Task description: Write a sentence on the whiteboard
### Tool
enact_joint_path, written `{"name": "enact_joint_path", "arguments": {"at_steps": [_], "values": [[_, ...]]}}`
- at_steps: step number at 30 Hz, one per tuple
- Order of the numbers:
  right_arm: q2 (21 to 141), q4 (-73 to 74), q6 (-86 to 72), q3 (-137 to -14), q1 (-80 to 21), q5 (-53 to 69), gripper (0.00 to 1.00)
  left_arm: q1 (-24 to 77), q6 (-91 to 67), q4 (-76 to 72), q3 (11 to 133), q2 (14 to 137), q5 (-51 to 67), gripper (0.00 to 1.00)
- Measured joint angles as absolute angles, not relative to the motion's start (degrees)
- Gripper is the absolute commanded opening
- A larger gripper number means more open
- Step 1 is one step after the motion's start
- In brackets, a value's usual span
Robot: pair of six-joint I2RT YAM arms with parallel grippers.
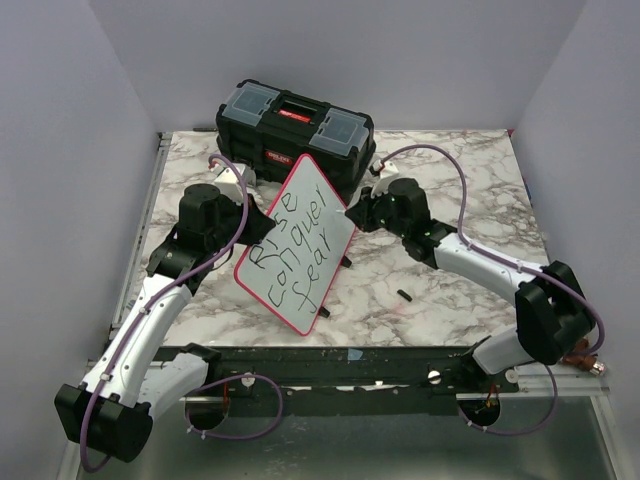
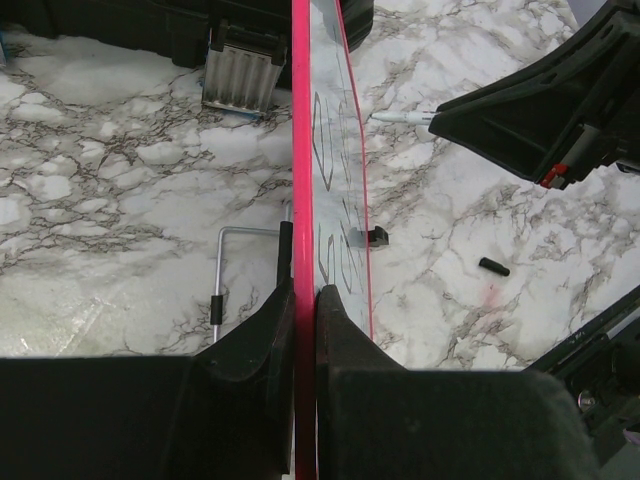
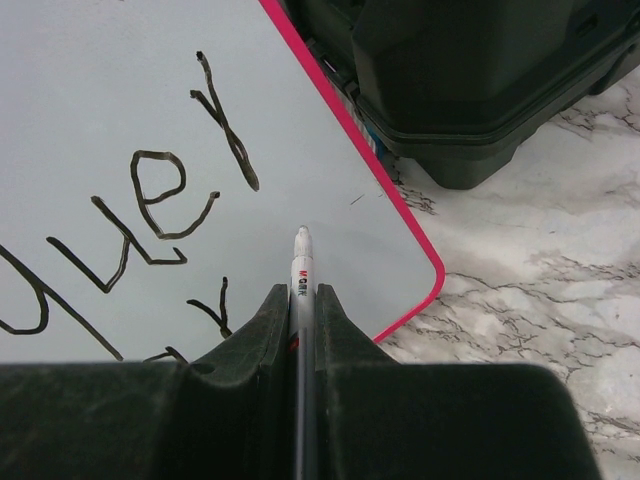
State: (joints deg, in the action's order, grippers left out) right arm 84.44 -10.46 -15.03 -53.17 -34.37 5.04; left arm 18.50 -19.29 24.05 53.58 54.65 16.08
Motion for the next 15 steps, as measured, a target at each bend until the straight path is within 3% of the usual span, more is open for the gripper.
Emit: {"name": "enact_joint_path", "arguments": {"at_steps": [15], "values": [[86.4,-11.5,-15.0,-52.9,-34.4,8.4,0.01,18.5,-19.3,24.1,53.6,54.7,16.0,0.00]]}}
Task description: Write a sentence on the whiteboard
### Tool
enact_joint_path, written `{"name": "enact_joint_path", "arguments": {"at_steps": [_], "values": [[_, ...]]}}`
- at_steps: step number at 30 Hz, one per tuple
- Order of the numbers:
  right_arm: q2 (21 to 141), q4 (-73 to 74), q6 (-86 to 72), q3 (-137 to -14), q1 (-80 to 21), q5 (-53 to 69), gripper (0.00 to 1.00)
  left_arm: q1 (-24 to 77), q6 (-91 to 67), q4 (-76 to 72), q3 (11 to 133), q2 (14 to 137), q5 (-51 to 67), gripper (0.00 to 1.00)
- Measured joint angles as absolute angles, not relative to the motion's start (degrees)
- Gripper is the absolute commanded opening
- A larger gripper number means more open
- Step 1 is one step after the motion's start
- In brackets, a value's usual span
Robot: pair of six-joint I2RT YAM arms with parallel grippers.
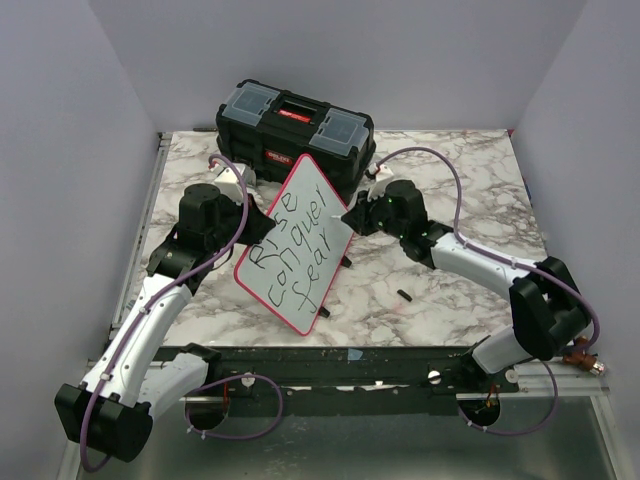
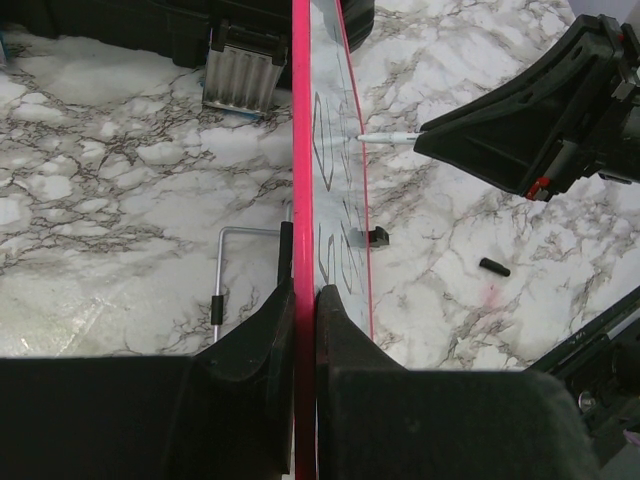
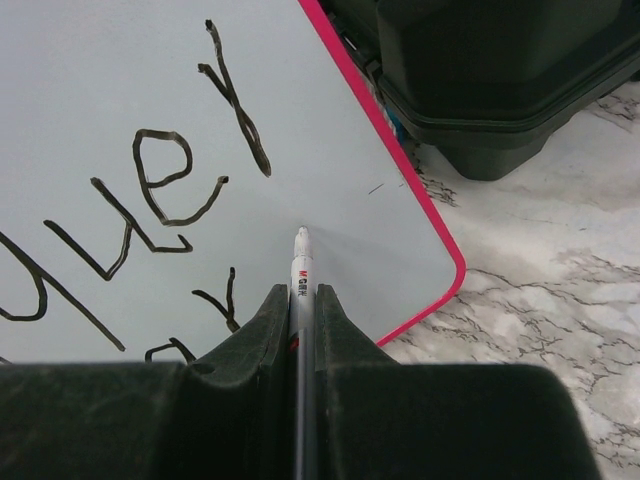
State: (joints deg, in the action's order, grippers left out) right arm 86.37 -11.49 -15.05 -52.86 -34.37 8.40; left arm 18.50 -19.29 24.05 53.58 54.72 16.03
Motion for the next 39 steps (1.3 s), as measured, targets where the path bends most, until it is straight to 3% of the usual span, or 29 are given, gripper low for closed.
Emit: {"name": "enact_joint_path", "arguments": {"at_steps": [24,39], "values": [[85.8,-12.8,-15.2,-48.6,-34.0,14.9,0.01,18.5,-19.3,23.9,53.6,54.8,15.9,0.00],[85.9,-12.9,-16.0,-47.5,-34.0,12.4,0.01,18.6,-19.3,23.7,53.6,55.0,15.6,0.00]]}}
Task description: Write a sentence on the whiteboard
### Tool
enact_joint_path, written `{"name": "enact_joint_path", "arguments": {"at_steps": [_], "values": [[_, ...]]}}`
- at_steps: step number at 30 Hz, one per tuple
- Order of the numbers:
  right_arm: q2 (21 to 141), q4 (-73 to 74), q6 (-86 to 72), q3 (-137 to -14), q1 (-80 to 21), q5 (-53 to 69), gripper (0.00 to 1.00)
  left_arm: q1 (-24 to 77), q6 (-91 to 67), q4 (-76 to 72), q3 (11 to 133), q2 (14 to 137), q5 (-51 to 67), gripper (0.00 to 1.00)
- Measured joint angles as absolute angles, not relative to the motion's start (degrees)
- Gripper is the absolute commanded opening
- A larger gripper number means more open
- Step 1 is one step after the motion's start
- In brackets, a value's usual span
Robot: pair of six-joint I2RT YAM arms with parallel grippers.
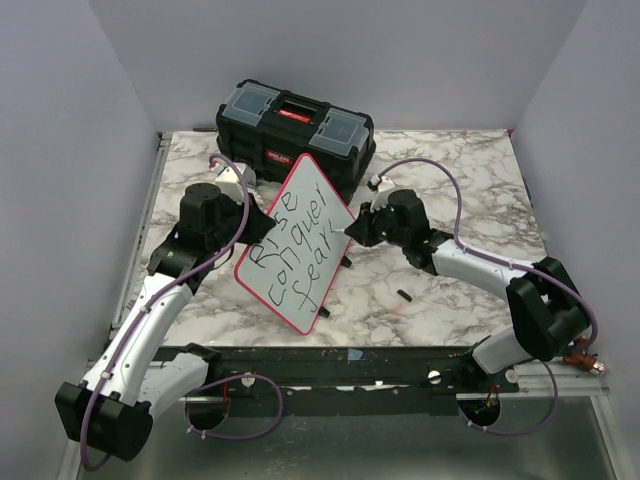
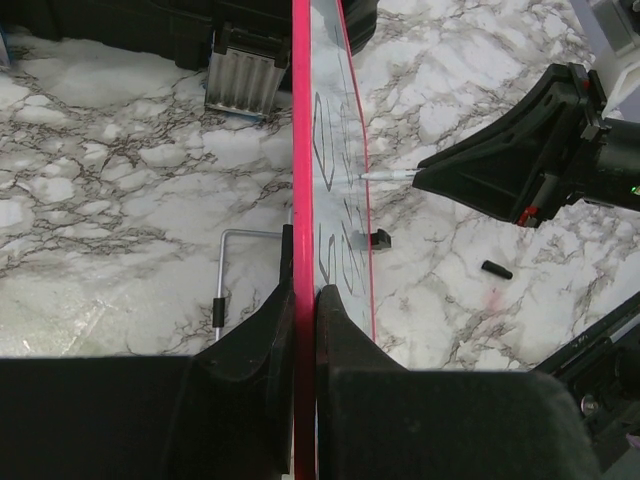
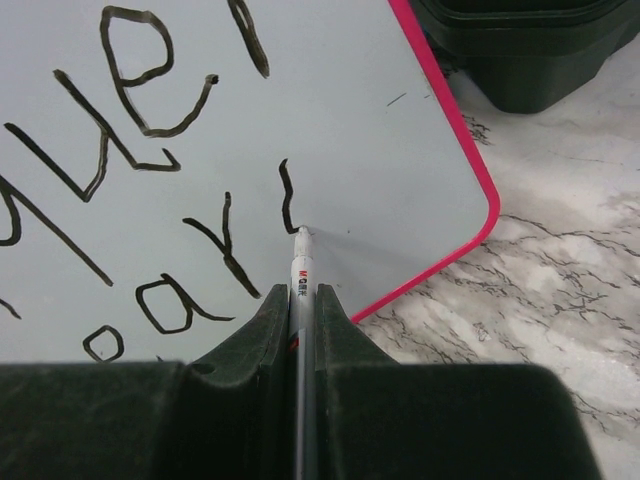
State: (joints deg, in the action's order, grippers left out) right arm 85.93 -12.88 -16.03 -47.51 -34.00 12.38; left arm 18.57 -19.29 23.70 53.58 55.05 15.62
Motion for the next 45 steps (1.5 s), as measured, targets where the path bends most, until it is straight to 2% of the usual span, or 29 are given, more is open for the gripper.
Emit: {"name": "enact_joint_path", "arguments": {"at_steps": [13,45], "values": [[88.1,-12.7,-16.0,-49.8,-33.8,8.2,0.01,18.8,-19.3,23.5,53.6,55.2,14.9,0.00],[87.9,-12.8,-18.5,-45.1,-32.9,11.0,0.01,18.9,-19.3,23.6,53.6,55.0,14.6,0.00]]}}
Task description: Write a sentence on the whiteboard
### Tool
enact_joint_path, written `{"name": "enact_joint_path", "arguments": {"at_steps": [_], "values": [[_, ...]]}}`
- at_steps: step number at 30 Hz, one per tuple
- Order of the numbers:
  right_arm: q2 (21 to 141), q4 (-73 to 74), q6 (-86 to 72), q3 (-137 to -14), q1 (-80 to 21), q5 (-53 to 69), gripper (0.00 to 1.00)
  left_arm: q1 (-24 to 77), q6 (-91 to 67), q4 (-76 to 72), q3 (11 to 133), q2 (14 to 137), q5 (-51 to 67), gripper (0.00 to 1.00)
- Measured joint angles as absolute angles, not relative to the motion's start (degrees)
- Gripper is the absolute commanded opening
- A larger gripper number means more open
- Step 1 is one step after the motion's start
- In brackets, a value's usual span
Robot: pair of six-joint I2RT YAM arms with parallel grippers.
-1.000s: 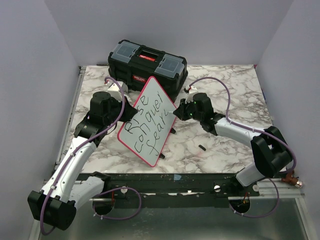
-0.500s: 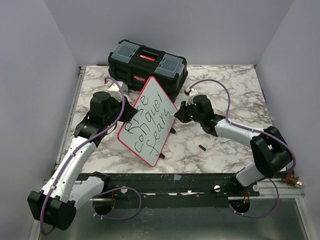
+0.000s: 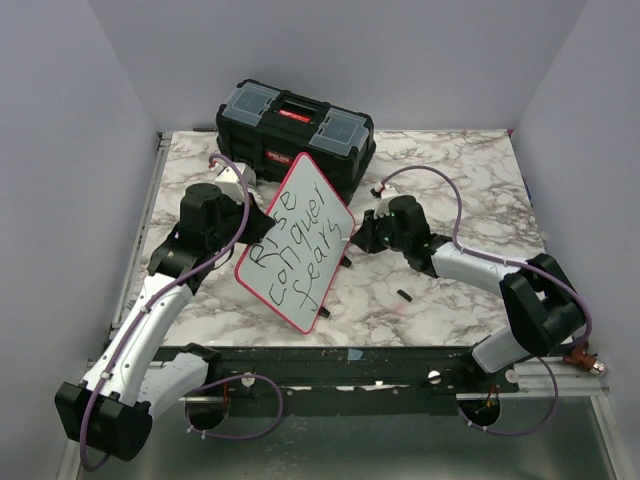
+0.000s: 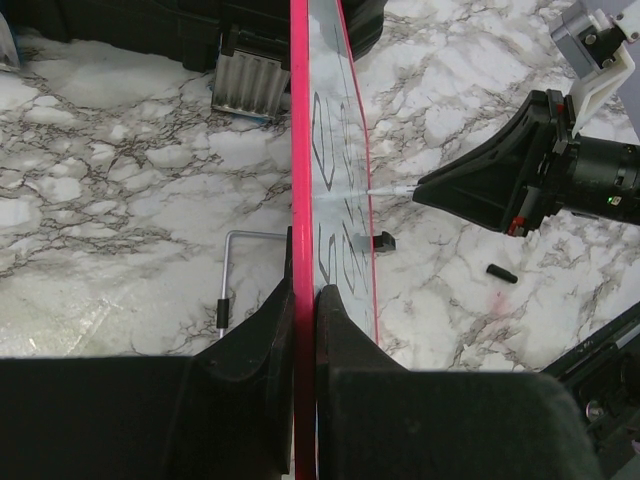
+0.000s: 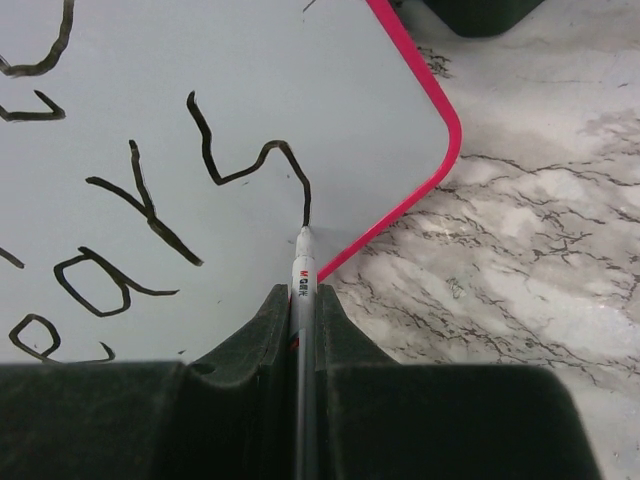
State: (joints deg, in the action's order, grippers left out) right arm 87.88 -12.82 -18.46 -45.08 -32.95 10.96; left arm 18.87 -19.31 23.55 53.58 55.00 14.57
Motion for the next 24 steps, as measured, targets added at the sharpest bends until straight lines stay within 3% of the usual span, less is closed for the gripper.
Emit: {"name": "enact_joint_path", "arguments": {"at_steps": [16,24], "values": [[84.3,-12.4,-21.4,-43.7,-33.4,16.6,0.01,19.4,-19.3,23.5,53.6,54.8,14.5,0.00],[71.2,-7.4,-23.6,-44.3,-33.6,13.3,0.01,19.6,-19.3,23.5,53.6,54.6,14.4,0.00]]}}
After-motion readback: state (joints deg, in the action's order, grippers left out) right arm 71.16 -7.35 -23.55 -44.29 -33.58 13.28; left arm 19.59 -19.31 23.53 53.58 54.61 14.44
